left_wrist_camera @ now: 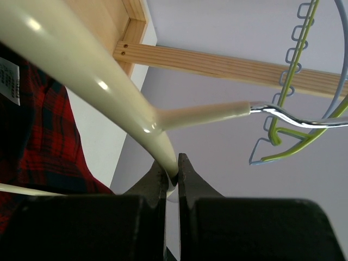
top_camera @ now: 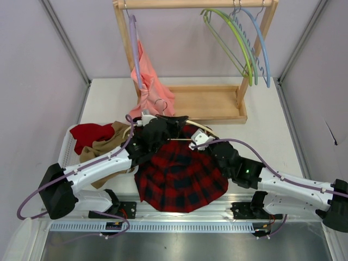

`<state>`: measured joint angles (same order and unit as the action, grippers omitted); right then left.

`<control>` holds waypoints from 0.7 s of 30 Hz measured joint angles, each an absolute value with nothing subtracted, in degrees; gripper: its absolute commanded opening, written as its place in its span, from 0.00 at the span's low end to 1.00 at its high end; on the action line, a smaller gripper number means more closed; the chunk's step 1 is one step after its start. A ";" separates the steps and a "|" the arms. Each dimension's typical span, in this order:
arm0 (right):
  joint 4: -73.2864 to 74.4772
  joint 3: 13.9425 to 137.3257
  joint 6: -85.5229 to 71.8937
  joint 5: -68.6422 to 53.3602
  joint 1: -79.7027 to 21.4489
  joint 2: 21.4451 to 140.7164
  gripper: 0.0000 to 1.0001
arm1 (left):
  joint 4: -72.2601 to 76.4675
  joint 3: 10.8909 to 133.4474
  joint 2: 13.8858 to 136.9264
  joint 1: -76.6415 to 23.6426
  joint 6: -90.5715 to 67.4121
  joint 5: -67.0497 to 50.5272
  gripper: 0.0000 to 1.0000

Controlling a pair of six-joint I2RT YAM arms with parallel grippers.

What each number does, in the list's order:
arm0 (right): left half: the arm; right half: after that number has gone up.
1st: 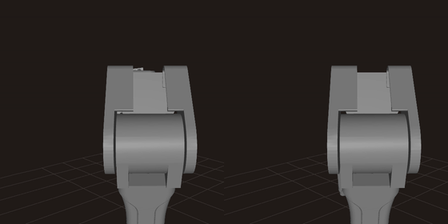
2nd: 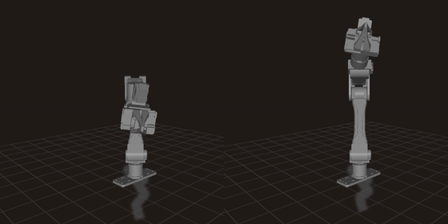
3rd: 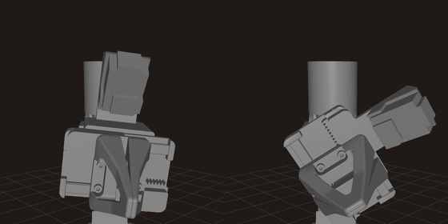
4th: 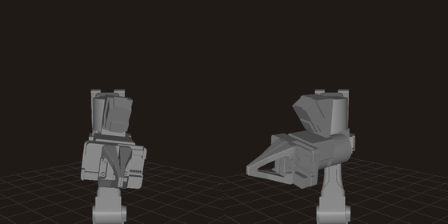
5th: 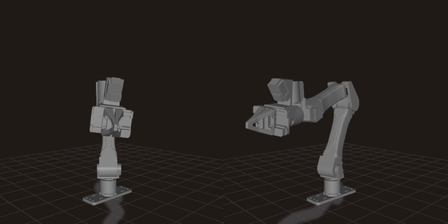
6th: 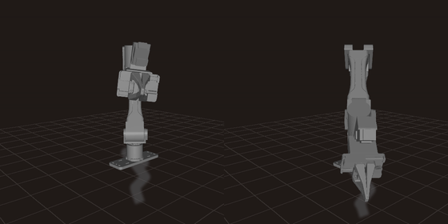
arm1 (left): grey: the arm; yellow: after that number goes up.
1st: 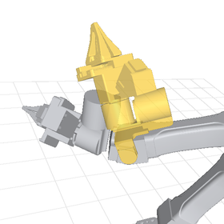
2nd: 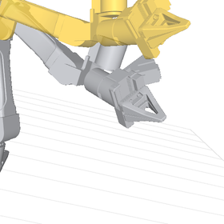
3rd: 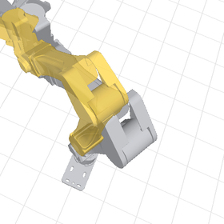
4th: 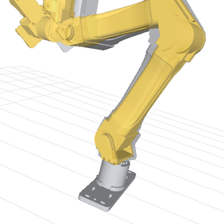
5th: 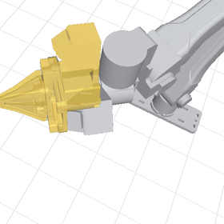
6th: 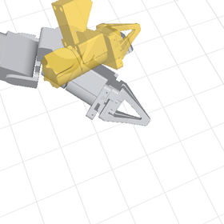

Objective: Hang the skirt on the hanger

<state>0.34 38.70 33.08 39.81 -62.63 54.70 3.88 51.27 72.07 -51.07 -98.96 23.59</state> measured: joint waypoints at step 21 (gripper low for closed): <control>1.17 38.72 41.30 41.43 -64.51 54.37 0.00 | 4.64 50.22 70.30 -50.94 -98.94 22.87 0.00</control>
